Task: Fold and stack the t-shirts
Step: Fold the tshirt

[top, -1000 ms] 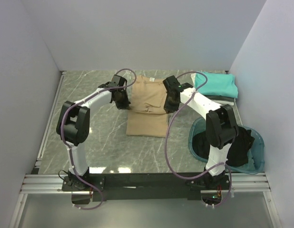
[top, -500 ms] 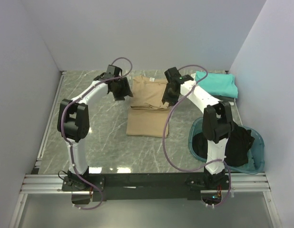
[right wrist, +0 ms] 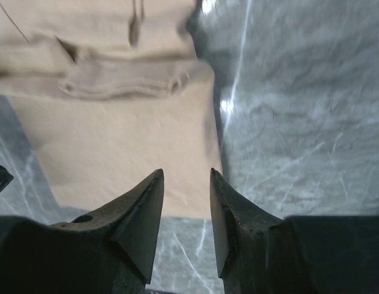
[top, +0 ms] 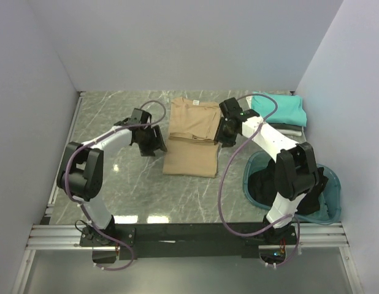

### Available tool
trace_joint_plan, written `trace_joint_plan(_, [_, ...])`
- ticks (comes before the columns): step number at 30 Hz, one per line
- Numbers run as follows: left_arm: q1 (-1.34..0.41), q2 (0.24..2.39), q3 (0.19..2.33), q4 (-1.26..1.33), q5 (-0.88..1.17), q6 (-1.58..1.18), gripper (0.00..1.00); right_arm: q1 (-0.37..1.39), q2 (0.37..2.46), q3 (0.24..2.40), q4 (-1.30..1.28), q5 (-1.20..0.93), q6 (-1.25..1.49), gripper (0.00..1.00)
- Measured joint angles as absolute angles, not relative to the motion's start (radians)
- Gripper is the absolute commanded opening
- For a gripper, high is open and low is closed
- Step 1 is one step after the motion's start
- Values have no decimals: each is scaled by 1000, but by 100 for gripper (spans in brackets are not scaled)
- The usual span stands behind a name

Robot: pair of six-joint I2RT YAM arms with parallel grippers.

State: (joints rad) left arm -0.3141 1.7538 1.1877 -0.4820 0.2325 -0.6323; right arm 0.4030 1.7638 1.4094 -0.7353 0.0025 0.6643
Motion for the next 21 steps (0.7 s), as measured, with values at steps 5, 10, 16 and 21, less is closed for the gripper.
trace_joint_plan(5, [-334,1709,1095,-466,247,-648,66,419,1748,1351,-722,-25,664,39])
trace_joint_plan(10, [-364,1690,1058,-444,247,-663,66,434,1804,1379,-715,-36,660,38])
trace_joint_plan(16, [-392,1684,1038,-445,241,-670,66,439,1985,1535,-733,-43,653,38])
trace_joint_plan(21, [-392,1660,1019,-447,229,-671,67,439,2129,1742,-780,-38,657,38])
